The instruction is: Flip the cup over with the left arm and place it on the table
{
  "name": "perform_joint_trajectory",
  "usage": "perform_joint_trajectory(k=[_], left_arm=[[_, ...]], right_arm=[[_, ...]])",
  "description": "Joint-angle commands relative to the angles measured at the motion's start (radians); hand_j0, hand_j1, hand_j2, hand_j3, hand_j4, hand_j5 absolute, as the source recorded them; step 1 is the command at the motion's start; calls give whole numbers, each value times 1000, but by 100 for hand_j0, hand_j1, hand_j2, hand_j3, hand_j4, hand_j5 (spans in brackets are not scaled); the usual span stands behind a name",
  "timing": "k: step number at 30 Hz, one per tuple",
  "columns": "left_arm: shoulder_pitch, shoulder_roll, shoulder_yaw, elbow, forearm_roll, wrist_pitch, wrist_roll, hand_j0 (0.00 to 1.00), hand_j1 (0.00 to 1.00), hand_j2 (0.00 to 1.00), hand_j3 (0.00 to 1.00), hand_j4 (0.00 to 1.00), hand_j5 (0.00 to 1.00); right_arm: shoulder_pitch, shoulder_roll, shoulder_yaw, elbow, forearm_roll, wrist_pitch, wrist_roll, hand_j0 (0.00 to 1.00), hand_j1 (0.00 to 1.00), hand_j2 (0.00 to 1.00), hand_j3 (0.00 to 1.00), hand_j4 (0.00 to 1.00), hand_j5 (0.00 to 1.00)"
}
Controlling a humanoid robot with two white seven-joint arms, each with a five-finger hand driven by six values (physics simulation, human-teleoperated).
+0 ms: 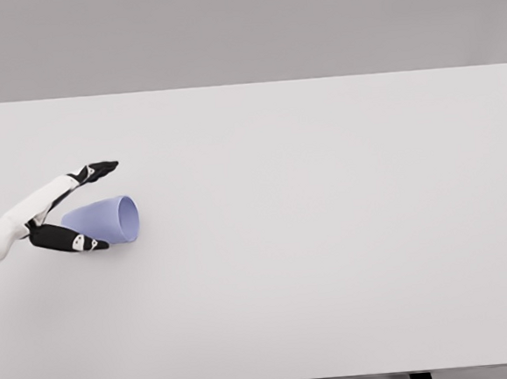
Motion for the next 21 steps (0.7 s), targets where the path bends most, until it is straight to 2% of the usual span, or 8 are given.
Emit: perform_joint_trajectory(k=[1,9,21], left_arm=[[-2,-1,-10,0,2,6,0,100,100,100,100,100,100],[-9,-1,-27,0,0,77,-2,100,100,100,100,100,100],[-57,-11,-65,0,-3,147,-8,100,100,100,100,100,100]], right_arm=[[2,0,0,1,0,0,0,100,100,100,100,100,100],[2,0,0,1,0,0,0,100,100,100,100,100,100],[0,0,0,1,0,0,0,100,100,100,100,100,100]])
